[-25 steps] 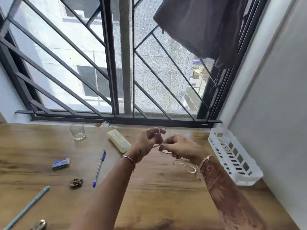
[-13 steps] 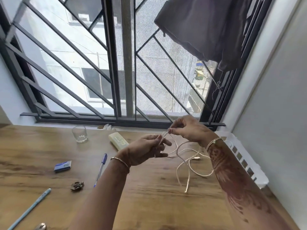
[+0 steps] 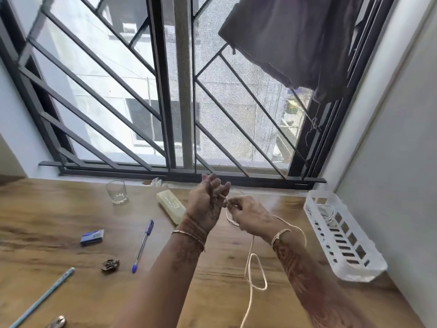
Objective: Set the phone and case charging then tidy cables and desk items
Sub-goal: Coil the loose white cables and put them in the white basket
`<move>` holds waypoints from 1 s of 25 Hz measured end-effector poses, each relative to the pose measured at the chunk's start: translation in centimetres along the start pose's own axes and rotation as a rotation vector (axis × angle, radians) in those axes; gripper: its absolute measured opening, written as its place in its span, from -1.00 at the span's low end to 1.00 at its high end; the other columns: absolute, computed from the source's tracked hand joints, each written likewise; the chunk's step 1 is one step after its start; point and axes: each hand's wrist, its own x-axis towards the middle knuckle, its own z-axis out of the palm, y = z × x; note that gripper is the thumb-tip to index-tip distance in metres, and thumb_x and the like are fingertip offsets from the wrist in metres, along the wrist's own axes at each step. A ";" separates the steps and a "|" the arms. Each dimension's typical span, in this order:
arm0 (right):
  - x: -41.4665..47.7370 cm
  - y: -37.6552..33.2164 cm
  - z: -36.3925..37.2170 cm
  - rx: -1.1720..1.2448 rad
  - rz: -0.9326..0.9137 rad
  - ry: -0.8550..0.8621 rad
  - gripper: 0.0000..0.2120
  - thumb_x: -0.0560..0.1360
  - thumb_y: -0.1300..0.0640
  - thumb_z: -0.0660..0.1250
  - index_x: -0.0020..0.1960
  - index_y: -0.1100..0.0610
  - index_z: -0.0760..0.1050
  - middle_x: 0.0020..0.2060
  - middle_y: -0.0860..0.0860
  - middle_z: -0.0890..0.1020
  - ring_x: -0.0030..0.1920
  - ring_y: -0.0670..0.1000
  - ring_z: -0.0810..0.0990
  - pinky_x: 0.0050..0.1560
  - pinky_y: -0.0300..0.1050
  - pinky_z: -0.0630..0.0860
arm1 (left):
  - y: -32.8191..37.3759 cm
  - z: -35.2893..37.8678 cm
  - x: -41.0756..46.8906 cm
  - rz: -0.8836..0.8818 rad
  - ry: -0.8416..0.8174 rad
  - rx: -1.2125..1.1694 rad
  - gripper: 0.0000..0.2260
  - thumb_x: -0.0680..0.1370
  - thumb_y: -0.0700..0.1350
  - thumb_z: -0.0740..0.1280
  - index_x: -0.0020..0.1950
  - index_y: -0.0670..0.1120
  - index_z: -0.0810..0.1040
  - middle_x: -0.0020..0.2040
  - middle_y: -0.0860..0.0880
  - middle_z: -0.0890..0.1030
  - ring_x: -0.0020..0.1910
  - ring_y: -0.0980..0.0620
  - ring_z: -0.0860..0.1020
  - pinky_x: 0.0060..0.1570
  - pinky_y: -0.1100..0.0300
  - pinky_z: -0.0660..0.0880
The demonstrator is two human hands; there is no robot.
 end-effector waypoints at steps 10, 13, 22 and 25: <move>-0.4 0.0 -3.3 0.036 -0.003 0.019 -0.77 0.50 -0.03 0.33 -0.25 0.06 0.62 -0.30 0.05 0.64 -0.33 -0.11 0.47 -0.28 -0.18 0.38 | -1.7 -4.5 0.4 0.086 -0.067 1.154 -0.70 0.66 -0.15 0.08 -0.19 -0.16 0.48 -0.46 -0.02 0.42 -0.52 0.07 0.36 -0.46 0.29 0.38; 0.7 0.6 -2.9 0.051 0.040 0.124 -0.76 0.52 -0.04 0.32 -0.29 0.01 0.57 -0.39 -0.12 0.52 -0.35 -0.14 0.43 -0.34 -0.25 0.33 | -1.7 -3.8 -0.9 -0.062 -0.084 0.983 -0.61 0.66 -0.12 0.06 -0.29 -0.14 0.52 -0.52 0.03 0.28 -0.56 0.14 0.26 -0.43 0.30 0.45; 2.0 2.8 1.1 0.137 0.100 0.033 -0.68 0.61 0.02 0.17 -0.28 0.07 0.48 -0.45 -0.05 0.47 -0.51 -0.18 0.38 -0.44 -0.26 0.30 | -1.8 -1.5 -0.8 -0.178 0.009 0.163 -0.64 0.62 -0.11 0.02 -0.30 -0.17 0.42 -0.63 0.08 0.20 -0.70 0.18 0.14 -0.66 0.38 0.22; 0.6 2.9 2.8 0.207 0.128 -0.085 -0.69 0.62 0.14 0.14 -0.30 0.01 0.41 -0.52 -0.12 0.44 -0.57 -0.21 0.39 -0.52 -0.37 0.33 | -1.8 -1.3 0.5 -0.087 0.021 0.106 -0.63 0.67 -0.07 0.00 -0.13 -0.21 0.49 -0.56 0.05 0.30 -0.64 0.16 0.25 -0.48 0.34 0.46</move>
